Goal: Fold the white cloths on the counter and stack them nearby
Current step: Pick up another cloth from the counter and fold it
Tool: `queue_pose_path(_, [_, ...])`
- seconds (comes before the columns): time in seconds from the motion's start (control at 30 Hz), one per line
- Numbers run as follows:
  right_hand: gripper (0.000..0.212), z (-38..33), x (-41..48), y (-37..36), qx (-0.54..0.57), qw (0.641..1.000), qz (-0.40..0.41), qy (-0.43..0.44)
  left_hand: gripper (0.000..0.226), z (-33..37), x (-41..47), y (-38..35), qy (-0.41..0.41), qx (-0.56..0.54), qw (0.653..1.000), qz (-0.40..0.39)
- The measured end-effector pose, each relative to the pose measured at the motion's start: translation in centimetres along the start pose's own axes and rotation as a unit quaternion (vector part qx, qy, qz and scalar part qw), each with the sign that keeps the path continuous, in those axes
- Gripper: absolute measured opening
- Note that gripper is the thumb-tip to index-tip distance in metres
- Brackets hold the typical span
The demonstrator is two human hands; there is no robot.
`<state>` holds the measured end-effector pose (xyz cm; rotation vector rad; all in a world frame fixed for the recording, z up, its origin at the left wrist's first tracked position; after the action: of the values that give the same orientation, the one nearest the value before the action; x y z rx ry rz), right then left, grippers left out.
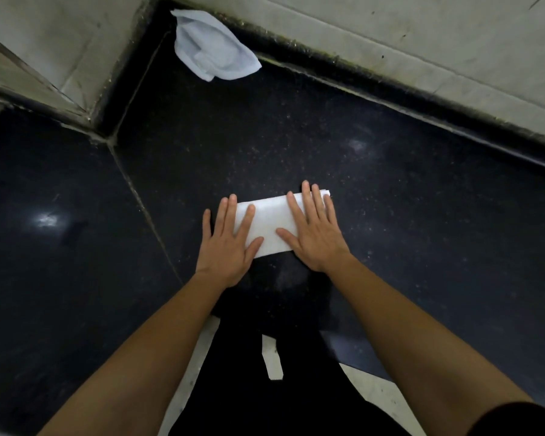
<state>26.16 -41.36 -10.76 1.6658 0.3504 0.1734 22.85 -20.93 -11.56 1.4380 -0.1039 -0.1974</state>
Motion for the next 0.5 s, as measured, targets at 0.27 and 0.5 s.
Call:
queue_pose_path(0.27, [0.064, 3.9, -2.3, 3.2, 0.13, 0.934, 0.072, -0.326, 0.081, 1.6, 1.5, 1.9, -0.064, 0.025, 0.998, 0.001])
queue_pose_path(0.5, [0.02, 4.6, -1.7, 4.1, 0.252, 0.878, -0.097, -0.396, 0.097, 2.0, 2.0, 1.1, -0.104, 0.036, 0.993, -0.048])
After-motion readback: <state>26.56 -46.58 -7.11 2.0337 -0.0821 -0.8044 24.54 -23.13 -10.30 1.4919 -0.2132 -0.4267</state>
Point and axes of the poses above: each hand's wrist, its own x-axis towards the middle knuckle, its own y-axis out of the back of the hand, z = x × y, the point moved 3 cm from there along x, towards the middle knuckle, and after that the axes turned 12 degrees about z, right-handed, at the moved point
